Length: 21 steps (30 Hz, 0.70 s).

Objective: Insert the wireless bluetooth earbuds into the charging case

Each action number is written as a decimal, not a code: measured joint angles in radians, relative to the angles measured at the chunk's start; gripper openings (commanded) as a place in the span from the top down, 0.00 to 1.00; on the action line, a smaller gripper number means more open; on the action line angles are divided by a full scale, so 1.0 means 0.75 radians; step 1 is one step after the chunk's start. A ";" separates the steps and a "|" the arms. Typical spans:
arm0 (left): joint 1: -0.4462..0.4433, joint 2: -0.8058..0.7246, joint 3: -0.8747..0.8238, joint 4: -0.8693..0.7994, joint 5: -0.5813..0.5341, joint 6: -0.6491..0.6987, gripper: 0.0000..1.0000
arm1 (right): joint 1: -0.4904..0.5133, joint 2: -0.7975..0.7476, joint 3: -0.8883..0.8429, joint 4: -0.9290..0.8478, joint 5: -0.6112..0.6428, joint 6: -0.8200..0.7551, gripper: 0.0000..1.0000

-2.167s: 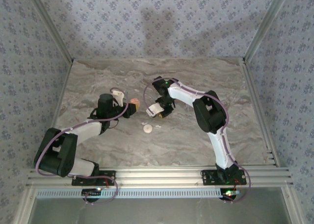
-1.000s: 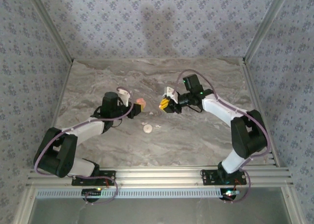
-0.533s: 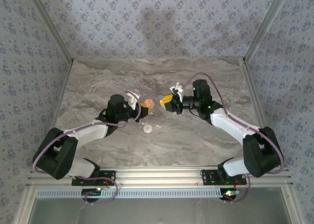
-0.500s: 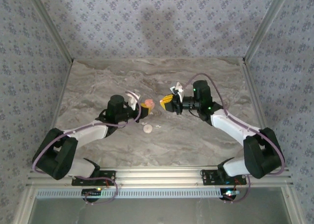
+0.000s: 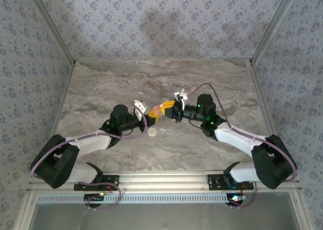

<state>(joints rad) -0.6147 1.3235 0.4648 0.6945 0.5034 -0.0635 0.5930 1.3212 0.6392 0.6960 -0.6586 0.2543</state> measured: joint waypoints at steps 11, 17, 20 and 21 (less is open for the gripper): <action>-0.073 -0.123 -0.023 -0.004 -0.100 0.115 1.00 | 0.034 0.099 -0.051 0.205 0.058 0.130 0.80; -0.073 -0.150 -0.031 -0.003 -0.136 0.125 1.00 | 0.049 0.099 -0.068 0.237 0.067 0.139 0.80; -0.073 -0.150 -0.033 -0.003 -0.144 0.125 1.00 | 0.057 0.099 -0.070 0.240 0.072 0.140 0.80; -0.073 -0.150 -0.034 -0.003 -0.145 0.124 1.00 | 0.060 0.099 -0.070 0.241 0.072 0.140 0.80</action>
<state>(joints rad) -0.6697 1.2114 0.4393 0.6926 0.3946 0.0296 0.6380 1.3952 0.5869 0.8764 -0.6048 0.3592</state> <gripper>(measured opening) 0.181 0.202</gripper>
